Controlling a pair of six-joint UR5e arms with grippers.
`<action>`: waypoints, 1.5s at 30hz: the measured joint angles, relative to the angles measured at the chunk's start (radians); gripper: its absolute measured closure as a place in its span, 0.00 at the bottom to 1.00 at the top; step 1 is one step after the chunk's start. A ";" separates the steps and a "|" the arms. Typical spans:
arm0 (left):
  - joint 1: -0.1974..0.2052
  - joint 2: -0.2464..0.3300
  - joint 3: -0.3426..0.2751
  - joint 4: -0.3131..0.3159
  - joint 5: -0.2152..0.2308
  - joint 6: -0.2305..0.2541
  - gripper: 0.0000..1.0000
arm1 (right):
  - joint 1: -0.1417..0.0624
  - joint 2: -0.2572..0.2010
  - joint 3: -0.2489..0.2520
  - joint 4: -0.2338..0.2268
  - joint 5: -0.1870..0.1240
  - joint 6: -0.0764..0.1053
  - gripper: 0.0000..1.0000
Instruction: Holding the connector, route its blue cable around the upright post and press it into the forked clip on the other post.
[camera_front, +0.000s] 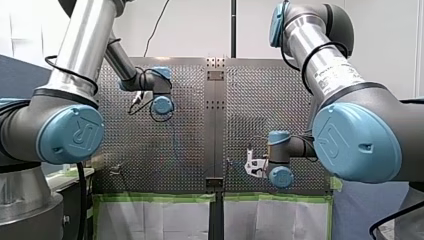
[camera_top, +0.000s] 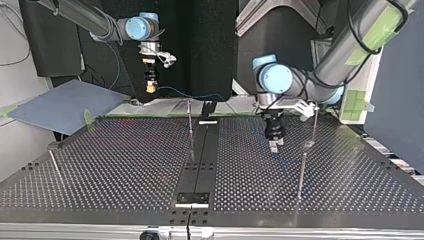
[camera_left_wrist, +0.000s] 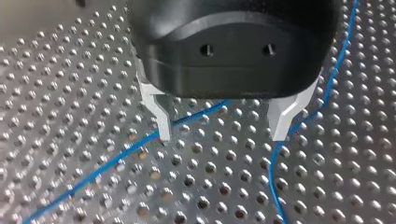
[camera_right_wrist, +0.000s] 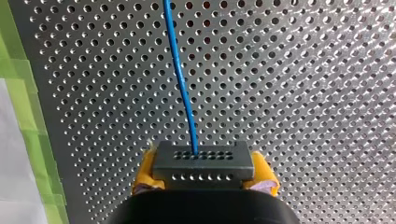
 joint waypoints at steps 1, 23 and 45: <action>-0.003 0.000 0.000 0.000 0.004 0.001 0.00 | 0.000 0.000 0.000 0.000 0.000 0.000 1.00; -0.033 0.000 0.000 0.014 -0.036 0.036 0.00 | 0.000 0.000 0.000 -0.002 0.000 0.000 1.00; -0.042 -0.060 -0.010 -0.004 -0.091 0.086 0.00 | 0.000 0.000 0.000 -0.006 -0.007 0.006 1.00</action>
